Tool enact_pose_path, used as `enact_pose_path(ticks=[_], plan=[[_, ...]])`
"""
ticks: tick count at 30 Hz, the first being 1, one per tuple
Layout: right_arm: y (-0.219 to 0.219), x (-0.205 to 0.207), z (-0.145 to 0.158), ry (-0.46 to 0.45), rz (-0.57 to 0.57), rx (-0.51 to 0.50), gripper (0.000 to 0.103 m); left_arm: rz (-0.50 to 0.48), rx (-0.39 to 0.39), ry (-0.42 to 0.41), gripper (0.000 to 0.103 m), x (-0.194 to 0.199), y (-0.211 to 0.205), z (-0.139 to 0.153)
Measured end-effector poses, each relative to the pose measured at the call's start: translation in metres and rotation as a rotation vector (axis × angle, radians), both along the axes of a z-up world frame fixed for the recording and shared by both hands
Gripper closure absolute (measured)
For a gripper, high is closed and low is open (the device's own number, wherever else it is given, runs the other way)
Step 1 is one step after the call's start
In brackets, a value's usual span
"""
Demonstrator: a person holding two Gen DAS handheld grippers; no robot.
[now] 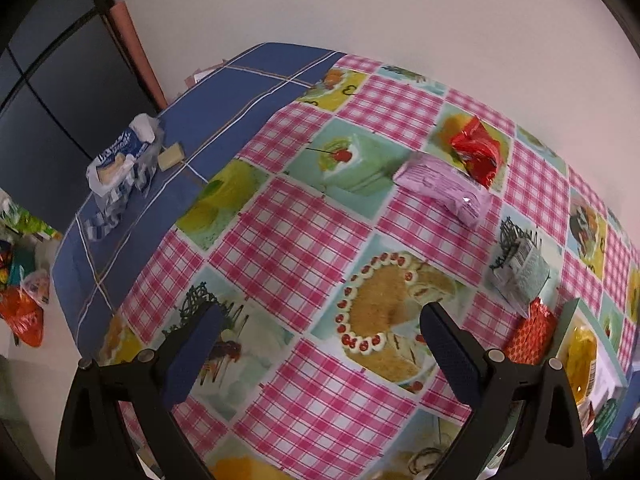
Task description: Organize snacks
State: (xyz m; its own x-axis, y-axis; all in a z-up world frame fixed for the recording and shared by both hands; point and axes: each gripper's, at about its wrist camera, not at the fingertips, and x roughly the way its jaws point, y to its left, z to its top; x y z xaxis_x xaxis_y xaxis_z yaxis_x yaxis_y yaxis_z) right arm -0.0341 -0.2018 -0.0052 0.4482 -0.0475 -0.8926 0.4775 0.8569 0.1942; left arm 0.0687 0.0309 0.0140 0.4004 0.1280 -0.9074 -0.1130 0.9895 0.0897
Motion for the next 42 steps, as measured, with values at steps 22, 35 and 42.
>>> enact_pose_path(ticks=[22, 35, 42], plan=[[0.022, 0.05, -0.034, -0.063, 0.11, 0.077, 0.0, -0.008, 0.045, 0.144, 0.003, 0.025, 0.01, -0.051], [0.036, 0.058, -0.045, -0.063, 0.168, 0.143, 0.0, -0.018, 0.008, 0.15, 0.003, 0.027, 0.009, -0.046], [0.035, 0.057, -0.052, -0.047, 0.16, 0.152, 0.0, -0.014, -0.003, 0.158, 0.003, 0.027, 0.01, -0.048]])
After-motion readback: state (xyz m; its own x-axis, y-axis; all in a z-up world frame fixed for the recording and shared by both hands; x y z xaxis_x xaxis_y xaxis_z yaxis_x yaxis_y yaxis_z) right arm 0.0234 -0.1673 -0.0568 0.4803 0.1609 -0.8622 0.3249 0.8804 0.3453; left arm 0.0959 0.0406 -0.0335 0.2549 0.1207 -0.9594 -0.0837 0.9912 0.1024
